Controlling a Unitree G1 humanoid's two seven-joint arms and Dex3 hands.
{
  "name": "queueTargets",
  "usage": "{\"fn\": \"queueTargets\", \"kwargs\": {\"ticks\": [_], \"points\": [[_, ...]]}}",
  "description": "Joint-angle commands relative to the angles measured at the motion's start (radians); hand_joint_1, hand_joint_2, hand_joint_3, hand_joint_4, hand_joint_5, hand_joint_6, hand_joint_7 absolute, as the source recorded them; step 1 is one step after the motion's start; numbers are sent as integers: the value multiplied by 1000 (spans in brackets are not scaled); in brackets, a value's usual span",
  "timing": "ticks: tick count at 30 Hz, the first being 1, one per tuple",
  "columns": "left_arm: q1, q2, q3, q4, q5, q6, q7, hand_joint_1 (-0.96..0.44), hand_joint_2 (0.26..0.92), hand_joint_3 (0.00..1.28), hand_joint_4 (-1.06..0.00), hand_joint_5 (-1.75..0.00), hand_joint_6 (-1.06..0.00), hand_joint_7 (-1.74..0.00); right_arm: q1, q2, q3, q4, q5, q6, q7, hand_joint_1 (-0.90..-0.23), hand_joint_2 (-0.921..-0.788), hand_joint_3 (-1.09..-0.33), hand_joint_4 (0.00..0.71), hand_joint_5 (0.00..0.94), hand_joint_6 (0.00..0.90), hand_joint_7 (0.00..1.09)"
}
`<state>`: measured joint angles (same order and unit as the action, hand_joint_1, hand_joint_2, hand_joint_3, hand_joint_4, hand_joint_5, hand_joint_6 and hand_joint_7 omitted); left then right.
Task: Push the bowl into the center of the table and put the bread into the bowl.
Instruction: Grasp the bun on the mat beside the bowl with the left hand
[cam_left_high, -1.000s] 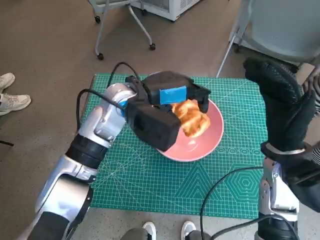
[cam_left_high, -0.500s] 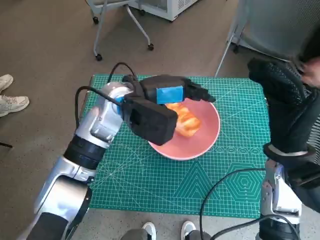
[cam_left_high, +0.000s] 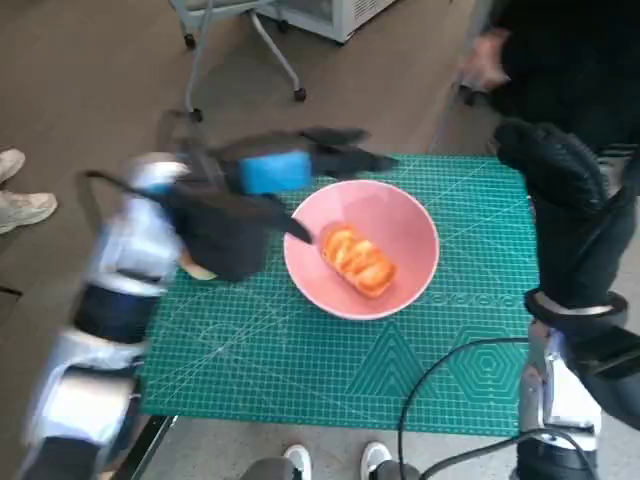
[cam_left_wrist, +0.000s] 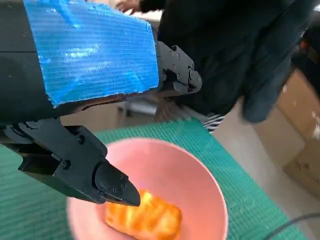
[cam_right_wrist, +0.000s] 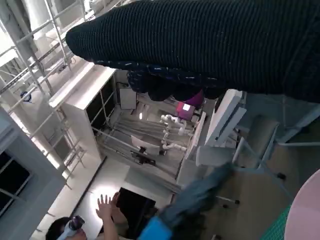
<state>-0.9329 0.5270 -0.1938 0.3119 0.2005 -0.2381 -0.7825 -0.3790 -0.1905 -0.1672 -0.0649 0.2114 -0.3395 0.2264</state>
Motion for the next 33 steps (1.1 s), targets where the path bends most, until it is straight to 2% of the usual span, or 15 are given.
{"fn": "queueTargets", "kwargs": {"ticks": [1,7,15,20,27,33], "points": [[51,87,64,-59,-39,8,-20,-150,745,57,-7,-2,-222,-31,21,8,1,3,-7,-1,-11,-652,-921,-735,178,0,5,586],[107,188,128,-69,-40,-11,-12,-272,761,63,-24,-9,-237,-41,22,9,0,7,-8,-4,-13,-654,-921,-747,178,0,4,588],[162,291,143,-47,16,-8,1,-224,727,42,-36,-9,-246,-50,14,14,5,17,-21,-10,-20,-655,-921,-763,178,0,4,590],[182,308,139,-22,7,-7,-3,-220,719,33,-39,-7,-244,-46,9,12,6,31,-21,-17,-18,-655,-921,-765,178,1,5,591],[196,292,133,43,-50,19,-53,-109,715,26,-39,-3,-234,-33,-3,12,12,53,-21,-27,-14,-659,-921,-766,179,1,4,591],[206,283,116,39,-34,44,-51,-35,715,25,-39,-2,-235,-26,-12,9,13,68,-13,-33,-6,-662,-921,-765,179,1,2,590]]}}
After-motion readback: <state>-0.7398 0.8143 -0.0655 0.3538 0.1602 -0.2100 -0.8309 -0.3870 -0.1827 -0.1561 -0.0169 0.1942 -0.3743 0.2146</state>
